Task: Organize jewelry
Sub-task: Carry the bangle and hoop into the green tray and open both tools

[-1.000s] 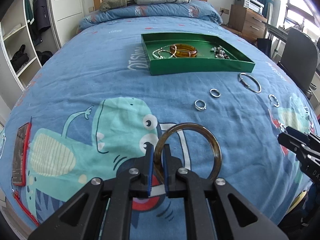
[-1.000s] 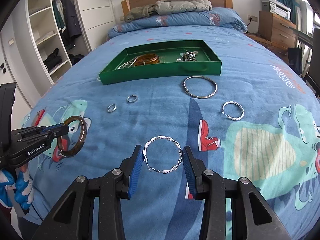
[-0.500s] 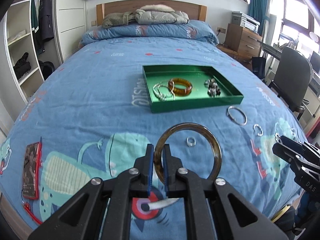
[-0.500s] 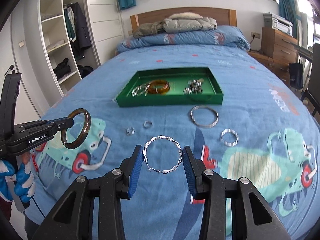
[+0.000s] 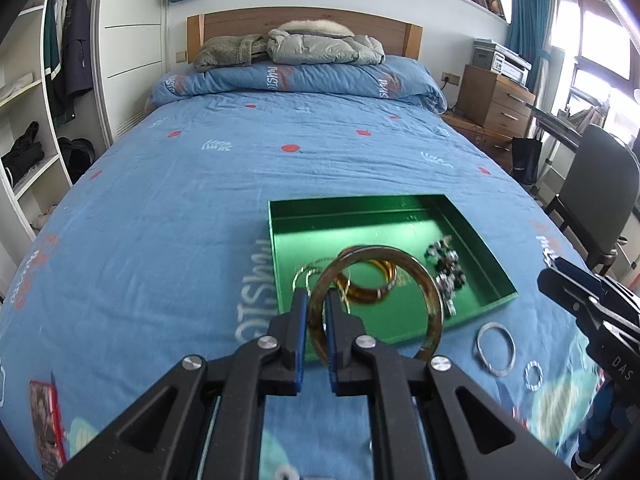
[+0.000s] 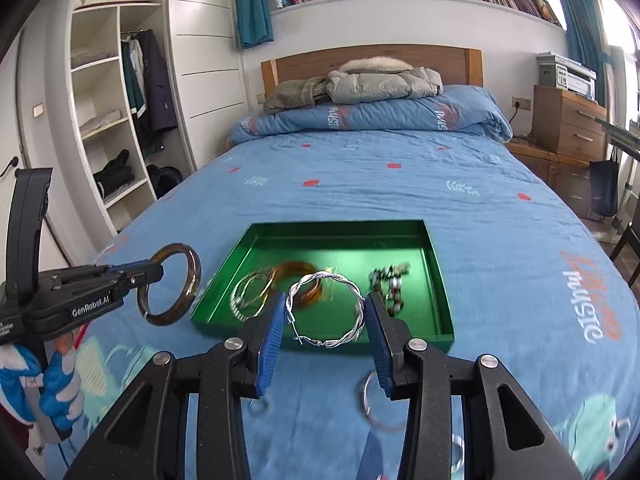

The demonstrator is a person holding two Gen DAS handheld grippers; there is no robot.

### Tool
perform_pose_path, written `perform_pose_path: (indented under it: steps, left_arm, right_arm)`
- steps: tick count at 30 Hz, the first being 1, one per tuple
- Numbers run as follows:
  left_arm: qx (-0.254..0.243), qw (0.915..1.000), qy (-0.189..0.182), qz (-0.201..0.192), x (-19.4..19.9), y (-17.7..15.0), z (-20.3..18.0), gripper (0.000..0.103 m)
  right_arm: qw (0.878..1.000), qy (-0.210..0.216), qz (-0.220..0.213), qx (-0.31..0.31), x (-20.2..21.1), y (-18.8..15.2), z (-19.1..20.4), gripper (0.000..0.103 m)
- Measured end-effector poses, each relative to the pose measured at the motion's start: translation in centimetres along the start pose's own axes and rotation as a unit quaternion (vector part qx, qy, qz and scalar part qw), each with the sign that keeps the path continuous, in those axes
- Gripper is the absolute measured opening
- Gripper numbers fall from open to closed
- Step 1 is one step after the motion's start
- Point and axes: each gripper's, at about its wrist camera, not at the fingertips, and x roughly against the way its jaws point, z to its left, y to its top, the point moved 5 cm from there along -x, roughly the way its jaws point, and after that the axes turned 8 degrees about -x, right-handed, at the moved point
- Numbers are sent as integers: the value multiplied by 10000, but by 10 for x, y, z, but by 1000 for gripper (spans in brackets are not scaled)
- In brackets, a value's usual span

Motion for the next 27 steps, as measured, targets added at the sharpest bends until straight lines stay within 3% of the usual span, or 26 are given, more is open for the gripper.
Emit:
perform_pose_path:
  steps: [11, 20, 27]
  left_arm:
    - [440, 9979, -48, 480, -109, 51, 3, 8]
    - [664, 9928, 54, 993, -169, 45, 6, 8]
    - [721, 9897, 128, 1232, -185, 37, 8, 8]
  right_arm:
    - [9988, -196, 369, -250, -113, 48, -38, 40]
    - [9938, -328, 909, -550, -175, 34, -62, 40]
    - [9867, -763, 1363, -441, -199, 25, -73, 40]
